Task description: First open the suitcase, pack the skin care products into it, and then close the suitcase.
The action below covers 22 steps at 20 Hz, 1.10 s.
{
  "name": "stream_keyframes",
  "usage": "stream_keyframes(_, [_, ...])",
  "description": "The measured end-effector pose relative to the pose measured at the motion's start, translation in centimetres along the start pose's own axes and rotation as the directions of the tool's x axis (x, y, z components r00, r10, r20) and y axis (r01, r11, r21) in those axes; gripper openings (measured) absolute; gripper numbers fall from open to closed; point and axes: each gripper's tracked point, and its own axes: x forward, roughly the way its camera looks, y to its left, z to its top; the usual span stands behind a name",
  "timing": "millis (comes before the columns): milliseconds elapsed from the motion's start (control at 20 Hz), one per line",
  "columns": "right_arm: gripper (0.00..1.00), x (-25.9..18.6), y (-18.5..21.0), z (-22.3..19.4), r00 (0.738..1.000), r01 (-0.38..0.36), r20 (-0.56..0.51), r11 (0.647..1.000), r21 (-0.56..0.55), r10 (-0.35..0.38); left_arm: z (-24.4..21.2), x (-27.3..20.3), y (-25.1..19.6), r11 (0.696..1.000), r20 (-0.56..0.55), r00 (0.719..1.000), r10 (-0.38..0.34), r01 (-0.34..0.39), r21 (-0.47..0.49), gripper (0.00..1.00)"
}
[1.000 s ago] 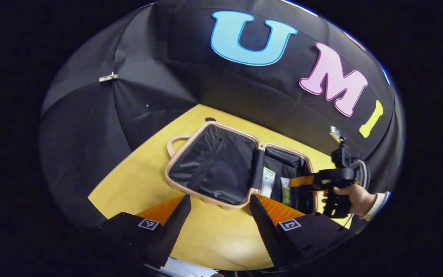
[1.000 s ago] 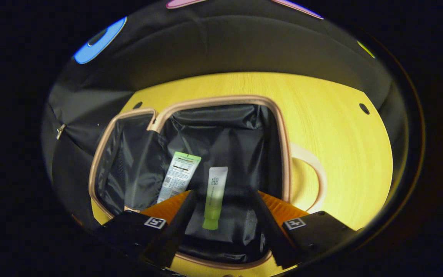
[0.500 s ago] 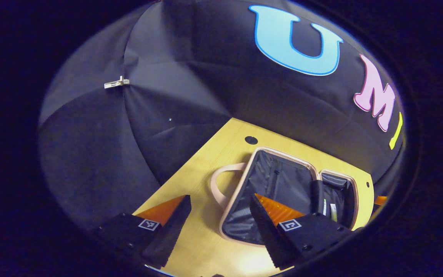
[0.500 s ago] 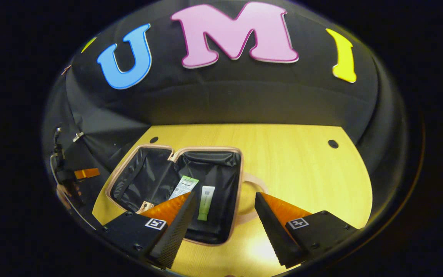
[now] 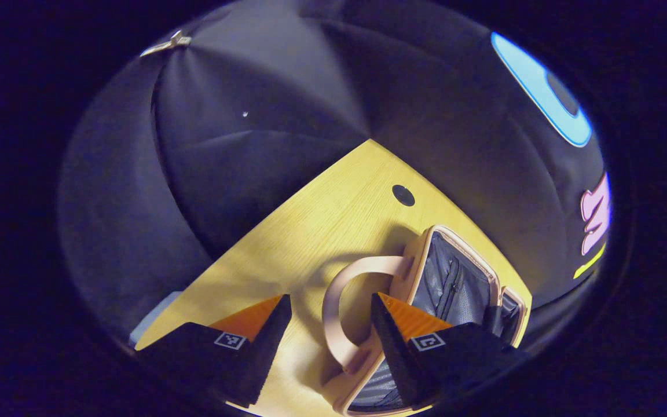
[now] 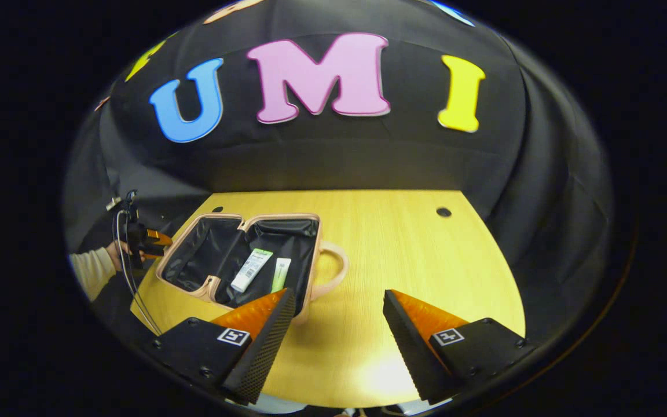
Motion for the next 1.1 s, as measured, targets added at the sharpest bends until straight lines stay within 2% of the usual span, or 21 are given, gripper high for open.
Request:
stream_keyframes(50, [0.98,-0.3,-0.4,-0.1,1.000,0.007,0.006,0.999,0.044,-0.008,-0.3,0.7,0.6,1.000,-0.018,1.000,0.006,-0.006,-0.014,0.83])
stream_keyframes(150, [0.97,-0.7,-1.6,-0.7,0.999,0.036,-0.005,0.997,0.063,-0.036,-0.9,1.4,0.6,0.999,-0.055,0.998,-0.002,0.000,-0.037,0.79])
stream_keyframes(300, [0.98,-1.2,-2.8,-0.5,0.998,0.068,-0.003,0.995,0.070,-0.068,-1.4,2.2,-0.1,0.996,-0.064,0.997,-0.037,0.032,-0.078,0.80])
stream_keyframes(350, [0.97,-1.3,-3.1,-0.6,0.997,0.077,0.001,0.994,0.073,-0.077,-1.5,2.2,-0.6,0.995,-0.066,0.997,-0.048,0.042,-0.089,0.64])
stream_keyframes(400, [0.97,-1.6,-3.5,-0.6,0.997,0.080,0.004,0.994,0.072,-0.081,-1.8,2.5,-0.6,0.996,-0.068,0.997,-0.033,0.027,-0.090,0.55])
stream_keyframes(450, [0.97,-2.0,-3.9,-0.7,0.996,0.087,0.006,0.994,0.070,-0.088,-2.0,2.6,-0.3,0.996,-0.068,0.998,-0.012,0.006,-0.094,0.31])
stream_keyframes(500, [0.97,-2.1,-4.4,-0.9,0.995,0.094,0.004,0.993,0.070,-0.095,-1.4,1.1,-0.5,0.996,-0.060,0.998,-0.001,-0.004,-0.095,0.21])
stream_keyframes(600, [0.97,-2.4,-5.0,-1.0,0.995,0.098,0.003,0.992,0.085,-0.099,-0.8,1.0,-1.3,0.999,-0.020,1.000,0.008,-0.009,-0.046,0.17])
stream_keyframes(700, [0.97,-2.6,-6.0,-1.3,0.994,0.105,0.005,0.989,0.101,-0.106,0.9,-1.0,-1.9,0.998,0.059,0.997,0.047,-0.050,0.049,0.12])
stream_keyframes(850, [0.98,-3.0,-7.5,-1.7,0.995,0.098,0.001,0.988,0.123,-0.099,3.0,-5.3,-5.0,0.985,0.157,0.986,0.051,-0.075,0.152,0.09])
stream_keyframes(950, [0.98,-3.0,-8.5,-1.9,0.996,0.087,0.005,0.989,0.121,-0.089,4.1,-9.3,-8.3,0.978,0.211,0.977,0.012,-0.056,0.201,0.08])
stream_keyframes(1100, [0.98,-2.2,-9.5,-1.6,0.998,0.055,0.030,0.993,0.102,-0.058,5.0,-16.2,-14.3,0.960,0.267,0.960,-0.087,0.010,0.278,0.08])
